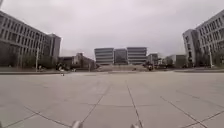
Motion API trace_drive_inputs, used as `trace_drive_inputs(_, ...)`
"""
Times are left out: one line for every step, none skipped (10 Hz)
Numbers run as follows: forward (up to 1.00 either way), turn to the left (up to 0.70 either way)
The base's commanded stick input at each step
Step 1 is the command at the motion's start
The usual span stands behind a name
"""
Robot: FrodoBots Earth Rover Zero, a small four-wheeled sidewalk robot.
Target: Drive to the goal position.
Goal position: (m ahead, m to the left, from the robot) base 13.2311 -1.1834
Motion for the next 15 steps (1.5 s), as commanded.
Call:
trace_drive_inputs(0.70, 0.00)
trace_drive_inputs(0.70, 0.00)
trace_drive_inputs(0.70, 0.00)
trace_drive_inputs(0.70, 0.00)
trace_drive_inputs(0.70, 0.00)
trace_drive_inputs(0.70, 0.00)
trace_drive_inputs(0.70, 0.00)
trace_drive_inputs(0.70, 0.00)
trace_drive_inputs(0.70, 0.00)
trace_drive_inputs(0.70, 0.00)
trace_drive_inputs(0.70, 0.00)
trace_drive_inputs(0.70, 0.00)
trace_drive_inputs(0.70, 0.00)
trace_drive_inputs(0.70, 0.00)
trace_drive_inputs(0.70, 0.00)
